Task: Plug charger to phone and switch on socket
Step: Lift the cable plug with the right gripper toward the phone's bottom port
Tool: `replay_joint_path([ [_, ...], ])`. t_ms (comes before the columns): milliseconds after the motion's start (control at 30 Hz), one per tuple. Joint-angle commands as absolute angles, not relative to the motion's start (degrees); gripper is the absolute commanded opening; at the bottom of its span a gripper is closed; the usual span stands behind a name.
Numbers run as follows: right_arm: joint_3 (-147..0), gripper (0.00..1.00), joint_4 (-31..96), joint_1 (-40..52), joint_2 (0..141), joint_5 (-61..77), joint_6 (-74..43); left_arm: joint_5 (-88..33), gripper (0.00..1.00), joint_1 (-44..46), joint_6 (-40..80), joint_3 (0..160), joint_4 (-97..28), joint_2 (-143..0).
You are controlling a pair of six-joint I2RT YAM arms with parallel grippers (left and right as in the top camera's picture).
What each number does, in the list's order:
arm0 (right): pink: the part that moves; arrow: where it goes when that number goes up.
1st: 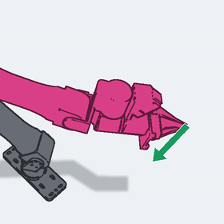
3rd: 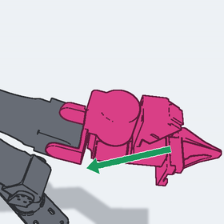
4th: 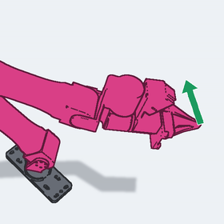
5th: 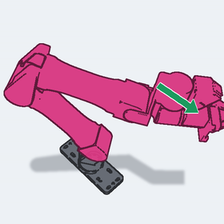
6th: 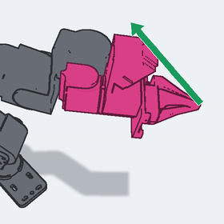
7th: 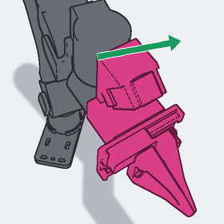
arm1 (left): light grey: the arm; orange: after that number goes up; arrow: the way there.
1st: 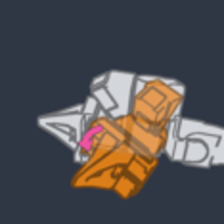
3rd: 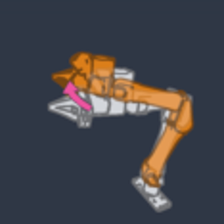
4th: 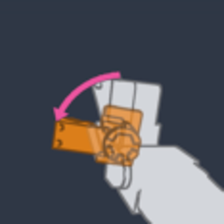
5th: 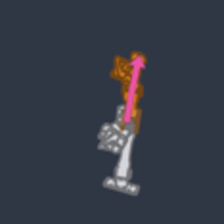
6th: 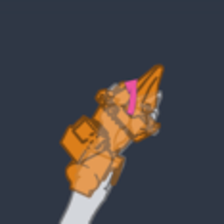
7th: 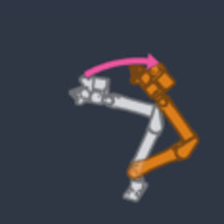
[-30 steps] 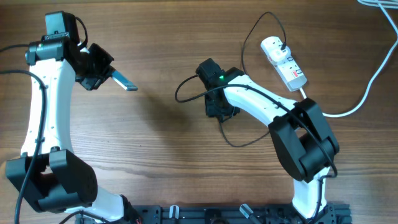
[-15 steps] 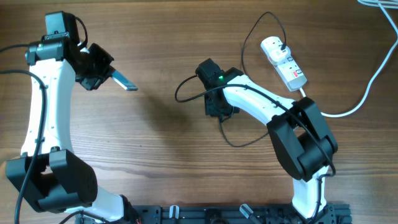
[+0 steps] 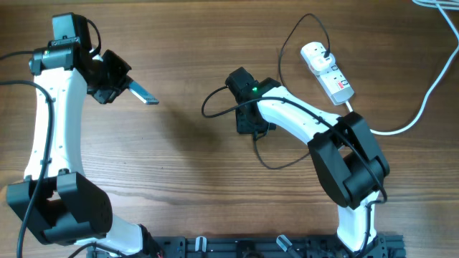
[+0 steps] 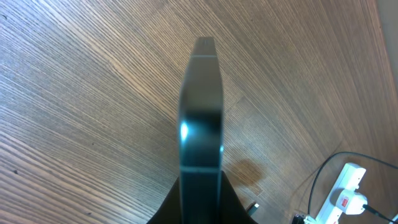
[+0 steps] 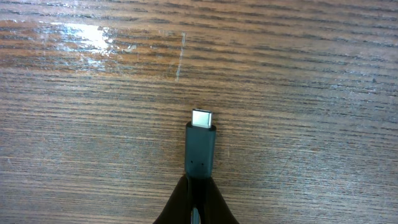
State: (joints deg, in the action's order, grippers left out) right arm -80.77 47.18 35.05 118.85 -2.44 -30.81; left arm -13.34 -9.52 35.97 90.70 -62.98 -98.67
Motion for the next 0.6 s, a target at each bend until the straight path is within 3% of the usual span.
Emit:
replay_joint_path([
  [0, -81.3, 0.04, 47.51, 35.05, 120.84, -2.98, -31.03, -16.69, 0.04, -9.74, 36.42, 90.85, -61.6, -98.37],
  [267, -87.35, 0.04, 53.6, 35.0, 111.2, 1.87, -24.23, -45.93, 0.04, -6.85, 21.1, 90.85, -49.43, -98.37],
  [567, -87.35, 0.04, 59.0, 38.22, 91.61, 6.55, -19.55, -50.13, 0.04, 2.83, 19.73, 90.85, -39.81, -98.37],
])
